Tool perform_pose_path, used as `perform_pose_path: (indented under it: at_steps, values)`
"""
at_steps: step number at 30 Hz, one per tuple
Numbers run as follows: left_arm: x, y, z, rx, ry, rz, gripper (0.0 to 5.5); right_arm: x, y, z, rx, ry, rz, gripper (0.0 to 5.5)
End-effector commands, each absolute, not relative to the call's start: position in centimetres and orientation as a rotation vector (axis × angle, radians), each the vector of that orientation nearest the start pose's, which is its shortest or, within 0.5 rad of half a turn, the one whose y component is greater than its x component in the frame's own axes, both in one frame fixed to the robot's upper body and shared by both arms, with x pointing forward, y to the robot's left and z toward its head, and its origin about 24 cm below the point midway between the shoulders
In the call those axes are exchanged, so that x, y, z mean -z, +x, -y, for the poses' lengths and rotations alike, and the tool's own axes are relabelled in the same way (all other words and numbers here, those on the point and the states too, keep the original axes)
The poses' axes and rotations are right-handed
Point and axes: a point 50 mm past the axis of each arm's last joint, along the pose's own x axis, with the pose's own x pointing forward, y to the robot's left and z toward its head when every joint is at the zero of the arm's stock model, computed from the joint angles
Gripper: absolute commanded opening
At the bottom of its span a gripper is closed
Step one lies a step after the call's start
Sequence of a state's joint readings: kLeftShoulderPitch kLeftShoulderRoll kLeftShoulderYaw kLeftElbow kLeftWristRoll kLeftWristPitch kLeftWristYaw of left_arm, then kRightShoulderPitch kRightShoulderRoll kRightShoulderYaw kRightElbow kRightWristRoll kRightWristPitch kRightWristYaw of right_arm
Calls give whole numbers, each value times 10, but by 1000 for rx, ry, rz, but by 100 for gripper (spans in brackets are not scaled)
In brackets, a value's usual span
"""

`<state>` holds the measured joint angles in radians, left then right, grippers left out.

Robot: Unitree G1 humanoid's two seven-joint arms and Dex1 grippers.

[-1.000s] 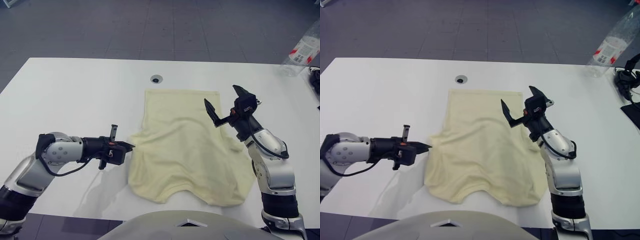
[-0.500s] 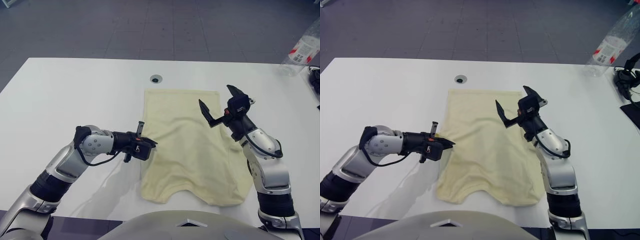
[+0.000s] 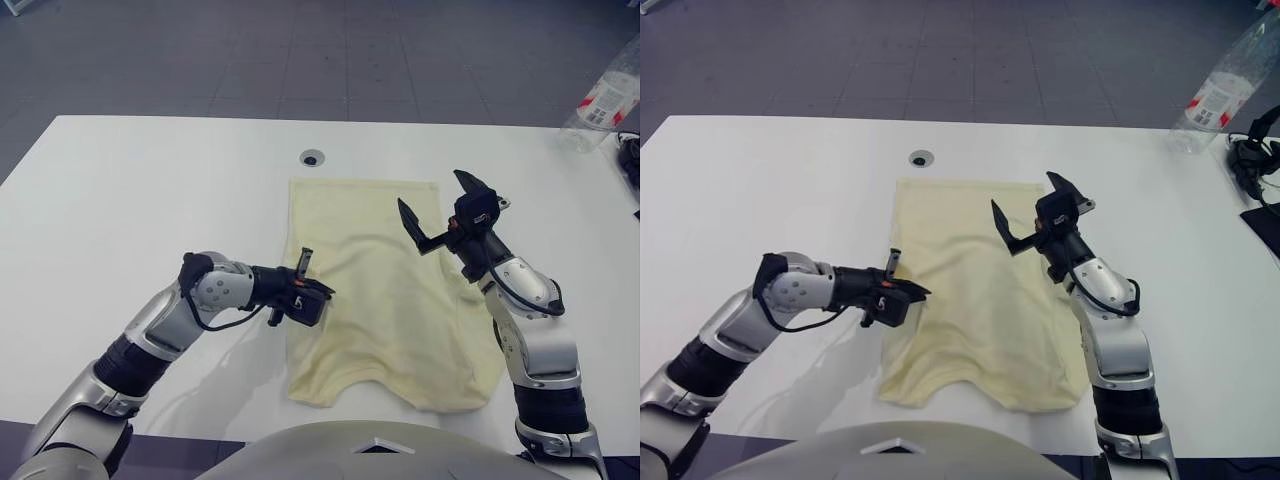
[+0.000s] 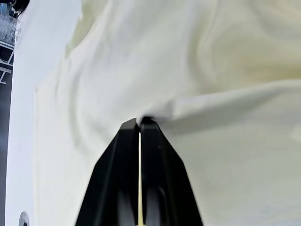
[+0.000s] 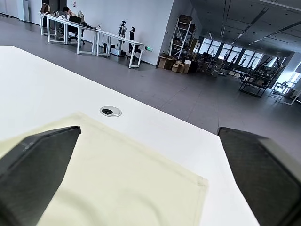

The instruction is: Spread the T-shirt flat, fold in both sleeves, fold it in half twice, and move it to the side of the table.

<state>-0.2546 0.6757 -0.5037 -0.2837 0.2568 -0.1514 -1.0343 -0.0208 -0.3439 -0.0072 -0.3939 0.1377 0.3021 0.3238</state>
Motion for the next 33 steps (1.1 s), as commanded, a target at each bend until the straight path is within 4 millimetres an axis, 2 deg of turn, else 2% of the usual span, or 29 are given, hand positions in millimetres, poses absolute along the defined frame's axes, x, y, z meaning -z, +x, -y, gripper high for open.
perform_pose_path:
  at_steps: [1, 16, 29, 33]
  values:
    - [-88, 220, -99, 1530, 1141, 80, 1, -115, 248, 171, -387, -230, 67, 540]
    - [-78, 227, -94, 1507, 1103, 59, 1, -115, 248, 169, -388, -233, 73, 540]
    - [-73, 225, -87, 1489, 999, 43, 226, -117, 248, 170, -388, -234, 75, 540]
    - [-83, 232, -89, 1411, 922, 95, 298, -118, 248, 170, -387, -232, 76, 540]
